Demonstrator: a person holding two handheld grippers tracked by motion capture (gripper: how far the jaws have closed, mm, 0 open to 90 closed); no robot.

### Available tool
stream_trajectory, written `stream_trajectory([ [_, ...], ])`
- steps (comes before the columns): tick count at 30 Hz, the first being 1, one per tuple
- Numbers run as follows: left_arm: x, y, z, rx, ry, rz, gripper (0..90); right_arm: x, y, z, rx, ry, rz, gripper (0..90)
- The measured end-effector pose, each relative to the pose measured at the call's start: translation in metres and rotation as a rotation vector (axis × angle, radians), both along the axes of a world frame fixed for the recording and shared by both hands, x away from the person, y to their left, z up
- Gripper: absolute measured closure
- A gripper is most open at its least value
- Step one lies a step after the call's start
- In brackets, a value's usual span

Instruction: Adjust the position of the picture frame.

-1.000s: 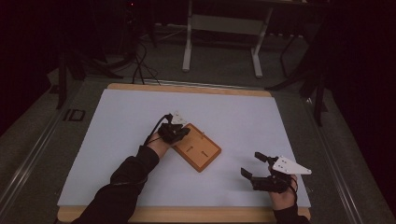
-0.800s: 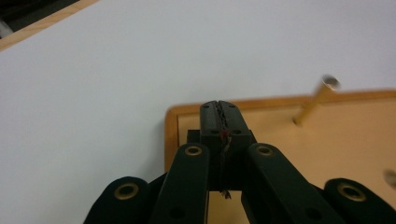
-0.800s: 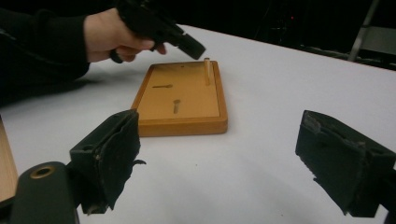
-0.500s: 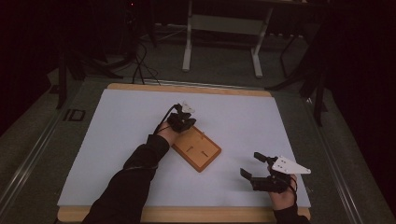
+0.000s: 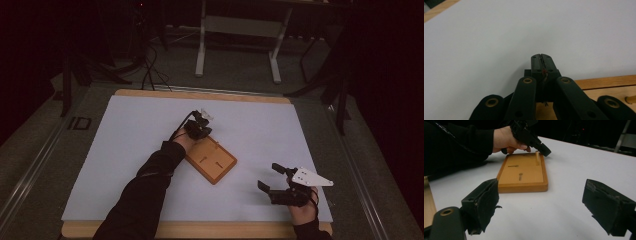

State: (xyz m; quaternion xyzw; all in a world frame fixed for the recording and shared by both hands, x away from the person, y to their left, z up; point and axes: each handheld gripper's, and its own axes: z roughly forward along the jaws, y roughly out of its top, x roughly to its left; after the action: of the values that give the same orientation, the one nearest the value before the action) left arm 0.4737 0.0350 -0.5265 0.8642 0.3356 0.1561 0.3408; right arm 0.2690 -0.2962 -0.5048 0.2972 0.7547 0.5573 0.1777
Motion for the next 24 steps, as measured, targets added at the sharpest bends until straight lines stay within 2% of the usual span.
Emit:
stream_trajectory([
  [7,-0.002,0.003,0.004,0.037,0.009,-0.005,90.0,-0.001,0.001,0.001,-0.002,-0.003,-0.002,13.5],
  [9,-0.003,0.006,0.004,0.037,0.007,-0.008,90.0,-0.001,0.0,0.001,-0.002,-0.002,-0.002,13.5],
  [10,-0.004,0.012,0.004,0.023,0.031,-0.006,90.0,0.0,0.0,0.0,-0.001,0.0,-0.001,13.5],
  [21,-0.02,0.035,0.006,0.032,0.049,-0.007,90.0,-0.001,0.002,0.001,-0.009,-0.006,0.0,13.5],
  [24,-0.029,0.045,0.006,0.014,0.057,-0.009,90.0,-0.001,0.003,0.001,-0.009,-0.007,-0.001,13.5],
])
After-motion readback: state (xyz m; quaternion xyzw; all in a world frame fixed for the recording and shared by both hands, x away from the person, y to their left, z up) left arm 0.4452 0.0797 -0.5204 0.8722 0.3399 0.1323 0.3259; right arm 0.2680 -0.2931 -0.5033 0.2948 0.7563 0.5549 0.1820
